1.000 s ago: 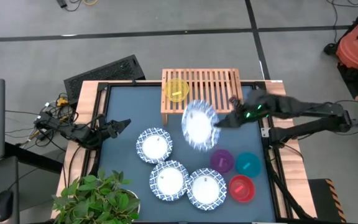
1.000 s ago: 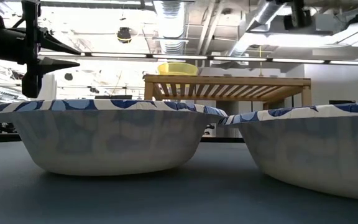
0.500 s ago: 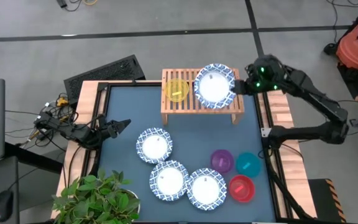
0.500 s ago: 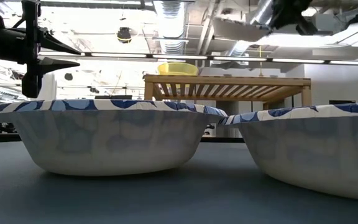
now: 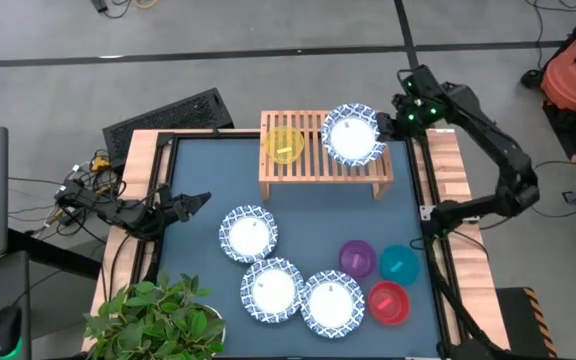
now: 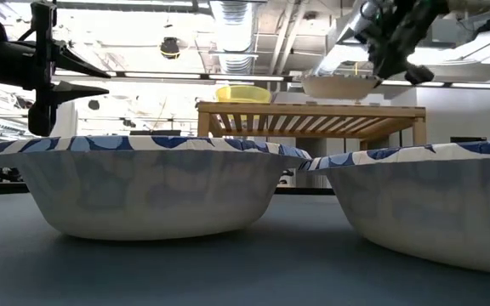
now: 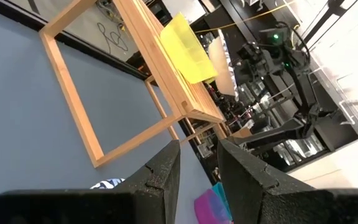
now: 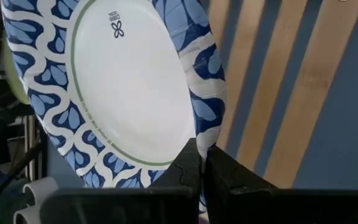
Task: Place and stack bowls onto a shelf
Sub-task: Put the top right white bowl on the shelf
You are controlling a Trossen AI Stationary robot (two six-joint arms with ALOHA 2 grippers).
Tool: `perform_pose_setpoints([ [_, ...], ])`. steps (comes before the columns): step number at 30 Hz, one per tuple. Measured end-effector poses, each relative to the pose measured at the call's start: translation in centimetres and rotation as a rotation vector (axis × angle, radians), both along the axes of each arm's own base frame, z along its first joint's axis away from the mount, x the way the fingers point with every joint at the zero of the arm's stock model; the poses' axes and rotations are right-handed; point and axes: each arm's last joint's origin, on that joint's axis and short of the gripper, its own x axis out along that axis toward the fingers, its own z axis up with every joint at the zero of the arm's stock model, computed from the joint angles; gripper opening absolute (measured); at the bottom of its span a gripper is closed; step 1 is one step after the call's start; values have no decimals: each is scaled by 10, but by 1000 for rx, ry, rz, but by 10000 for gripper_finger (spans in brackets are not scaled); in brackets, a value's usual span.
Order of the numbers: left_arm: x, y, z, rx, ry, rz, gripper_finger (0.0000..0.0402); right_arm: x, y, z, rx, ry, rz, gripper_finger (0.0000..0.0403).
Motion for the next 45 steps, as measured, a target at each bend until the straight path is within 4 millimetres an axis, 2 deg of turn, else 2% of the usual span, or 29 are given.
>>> perform_pose_setpoints([
  [10,0,0,0,0,3,-1,94,-3,-28,-24,98,53,-31,29],
  [24,0,0,0,1,5,-1,94,-3,-34,-28,60,60,14,69],
  [36,0,0,-1,2,6,0,94,-2,-37,-27,14,50,33,155],
  [39,0,0,-1,2,6,-2,94,-3,-38,-21,3,47,27,168],
  [45,0,-1,0,4,5,-27,94,-8,-37,8,-56,27,7,172],
])
